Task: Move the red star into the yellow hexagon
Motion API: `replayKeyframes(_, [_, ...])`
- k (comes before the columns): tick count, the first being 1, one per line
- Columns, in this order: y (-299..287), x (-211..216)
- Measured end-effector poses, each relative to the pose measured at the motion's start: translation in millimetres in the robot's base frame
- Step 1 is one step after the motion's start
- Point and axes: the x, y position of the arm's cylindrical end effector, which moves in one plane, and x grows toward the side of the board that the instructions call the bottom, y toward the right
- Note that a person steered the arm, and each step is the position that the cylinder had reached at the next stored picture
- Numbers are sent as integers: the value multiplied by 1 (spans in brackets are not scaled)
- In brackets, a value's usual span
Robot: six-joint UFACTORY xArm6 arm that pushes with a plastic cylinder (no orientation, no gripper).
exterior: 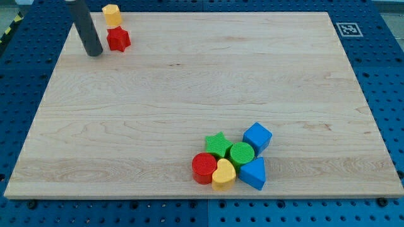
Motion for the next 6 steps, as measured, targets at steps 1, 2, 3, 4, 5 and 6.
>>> replayKeyframes(1, [39,9])
replayKeyframes(2, [59,-3])
replayKeyframes(3, [44,-25])
replayKeyframes(4, [14,-35])
replayKeyframes(5, [13,-36])
replayKeyframes(6, [13,-50])
